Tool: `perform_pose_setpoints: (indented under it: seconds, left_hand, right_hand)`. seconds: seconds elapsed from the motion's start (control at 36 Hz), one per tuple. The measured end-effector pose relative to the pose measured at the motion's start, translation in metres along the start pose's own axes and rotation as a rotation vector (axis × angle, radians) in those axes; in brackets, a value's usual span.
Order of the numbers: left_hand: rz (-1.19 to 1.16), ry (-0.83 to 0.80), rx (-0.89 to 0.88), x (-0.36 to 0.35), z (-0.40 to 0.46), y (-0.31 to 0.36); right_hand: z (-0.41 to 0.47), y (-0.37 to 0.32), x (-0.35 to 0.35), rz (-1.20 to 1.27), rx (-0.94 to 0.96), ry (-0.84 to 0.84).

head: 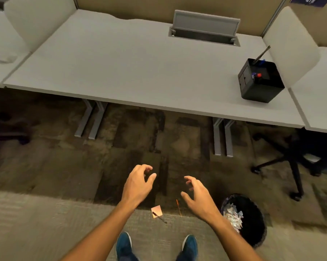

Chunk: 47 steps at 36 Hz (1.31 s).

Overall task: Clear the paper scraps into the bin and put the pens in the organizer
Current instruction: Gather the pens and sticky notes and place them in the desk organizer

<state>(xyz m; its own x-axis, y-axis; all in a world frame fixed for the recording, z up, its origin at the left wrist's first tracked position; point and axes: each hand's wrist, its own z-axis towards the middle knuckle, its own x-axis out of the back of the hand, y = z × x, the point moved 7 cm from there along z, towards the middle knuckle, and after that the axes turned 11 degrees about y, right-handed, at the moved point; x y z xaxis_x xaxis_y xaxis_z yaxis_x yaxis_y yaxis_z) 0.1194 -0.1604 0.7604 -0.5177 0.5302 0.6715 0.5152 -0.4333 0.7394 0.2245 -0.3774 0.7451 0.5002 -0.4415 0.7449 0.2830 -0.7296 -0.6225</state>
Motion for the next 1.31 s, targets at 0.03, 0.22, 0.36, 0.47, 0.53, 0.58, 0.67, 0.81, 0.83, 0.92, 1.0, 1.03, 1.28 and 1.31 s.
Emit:
perform_pose_setpoints:
  seconds: [0.03,0.22,0.36,0.47,0.53,0.58,0.67,0.81,0.83,0.92,1.0,1.03,1.28,1.31]
  left_hand:
    - [0.008,-0.013,0.025,-0.013,-0.005,-0.007]
    - [0.034,-0.162,0.170,-0.123,-0.037,-0.081]
    - [0.049,-0.250,0.235,-0.201,-0.054,-0.152]
    - [0.091,-0.314,0.278,-0.266,-0.063,-0.217]
    - [0.112,-0.333,0.306,-0.298,-0.065,-0.249]
    - [0.127,-0.339,0.327,-0.326,-0.067,-0.279]
    - [0.138,-0.342,0.343,-0.370,-0.068,-0.321]
    - [0.168,-0.347,0.352,-0.437,-0.069,-0.390]
    - [0.196,-0.346,0.325,-0.448,-0.071,-0.402]
    - [0.355,-0.488,0.056,-0.493,-0.081,-0.425]
    - [0.400,-0.595,-0.080,-0.534,-0.088,-0.445]
    - [0.396,-0.595,-0.086,-0.545,-0.086,-0.452]
    - [0.416,-0.517,-0.132,-0.590,-0.047,-0.510]
    - [0.415,-0.529,-0.151,-0.591,-0.039,-0.512]
  right_hand:
    - [0.002,0.011,-0.007,-0.002,-0.004,-0.020]
    - [0.012,0.097,-0.082,-0.074,-0.028,-0.161]
    - [0.028,0.172,-0.152,-0.124,-0.056,-0.221]
    - [0.050,0.237,-0.213,-0.152,-0.087,-0.236]
    - [0.063,0.270,-0.246,-0.158,-0.112,-0.243]
    - [0.076,0.299,-0.277,-0.168,-0.128,-0.249]
    - [0.097,0.339,-0.322,-0.196,-0.139,-0.246]
    - [0.131,0.398,-0.384,-0.210,-0.212,-0.224]
    - [0.136,0.408,-0.395,-0.204,-0.231,-0.214]
    - [0.150,0.440,-0.426,-0.182,-0.278,-0.191]
    - [0.160,0.469,-0.454,-0.213,-0.300,-0.204]
    - [0.164,0.478,-0.462,-0.227,-0.306,-0.203]
    - [0.179,0.530,-0.499,-0.259,-0.442,-0.145]
    - [0.180,0.533,-0.499,-0.262,-0.456,-0.138]
